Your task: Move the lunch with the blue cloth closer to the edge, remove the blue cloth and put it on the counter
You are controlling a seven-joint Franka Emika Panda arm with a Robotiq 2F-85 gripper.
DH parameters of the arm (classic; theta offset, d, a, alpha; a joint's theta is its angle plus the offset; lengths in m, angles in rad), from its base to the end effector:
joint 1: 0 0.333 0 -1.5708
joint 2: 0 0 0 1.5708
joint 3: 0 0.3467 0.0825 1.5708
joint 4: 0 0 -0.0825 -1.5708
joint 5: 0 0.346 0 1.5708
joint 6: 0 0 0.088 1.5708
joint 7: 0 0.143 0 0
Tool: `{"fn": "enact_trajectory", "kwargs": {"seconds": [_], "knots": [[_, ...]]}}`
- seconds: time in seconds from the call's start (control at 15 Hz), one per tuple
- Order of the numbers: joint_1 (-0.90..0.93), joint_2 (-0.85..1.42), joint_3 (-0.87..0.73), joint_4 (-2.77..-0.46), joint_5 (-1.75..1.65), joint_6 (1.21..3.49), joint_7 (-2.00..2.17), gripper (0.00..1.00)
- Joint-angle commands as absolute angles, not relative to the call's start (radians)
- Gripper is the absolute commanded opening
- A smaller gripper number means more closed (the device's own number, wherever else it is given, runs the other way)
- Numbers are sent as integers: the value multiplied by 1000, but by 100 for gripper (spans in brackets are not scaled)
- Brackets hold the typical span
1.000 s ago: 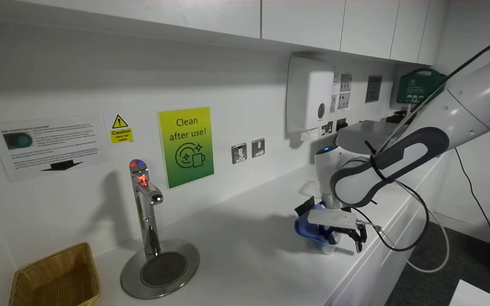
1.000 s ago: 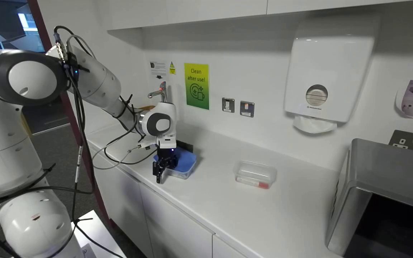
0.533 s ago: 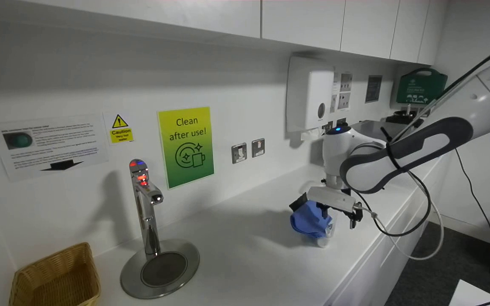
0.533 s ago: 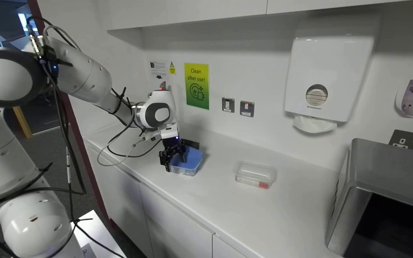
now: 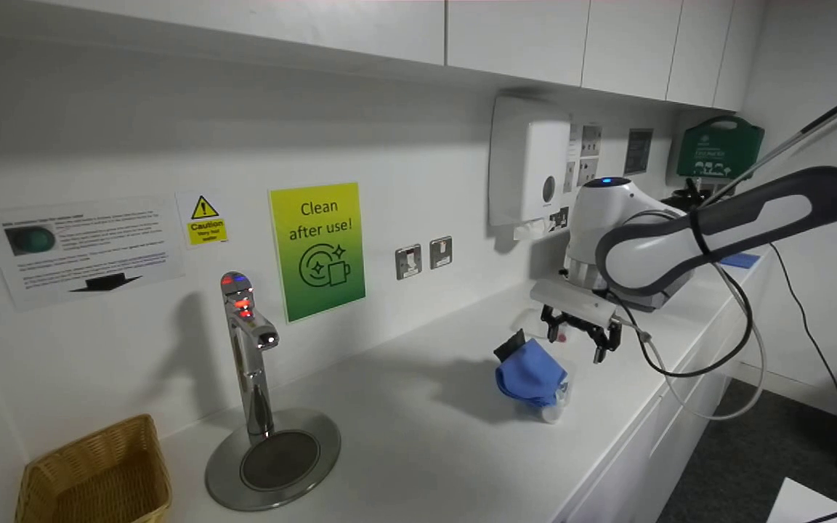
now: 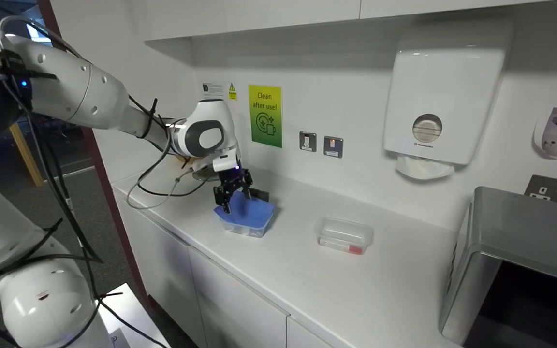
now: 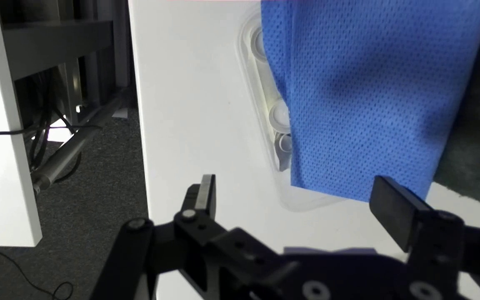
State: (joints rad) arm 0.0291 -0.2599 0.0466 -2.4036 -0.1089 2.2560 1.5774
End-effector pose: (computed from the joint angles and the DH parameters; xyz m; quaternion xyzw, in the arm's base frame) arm 0.4290 0.0271 0.4390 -0.7502 0.6569 -0.0745 0.0071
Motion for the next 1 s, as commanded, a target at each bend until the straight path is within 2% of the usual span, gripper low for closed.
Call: {"fn": "enact_trajectory", "kwargs": {"seconds": [0.0, 0.33, 0.4, 0.93], "knots": [[40, -286, 33, -2384, 59, 2244, 1428, 100], [24, -240, 47, -2309, 106, 2080, 1271, 100], [15, -261, 63, -2362, 105, 2166, 1329, 100], [17, -242, 61, -2332, 103, 2114, 1300, 100]]}}
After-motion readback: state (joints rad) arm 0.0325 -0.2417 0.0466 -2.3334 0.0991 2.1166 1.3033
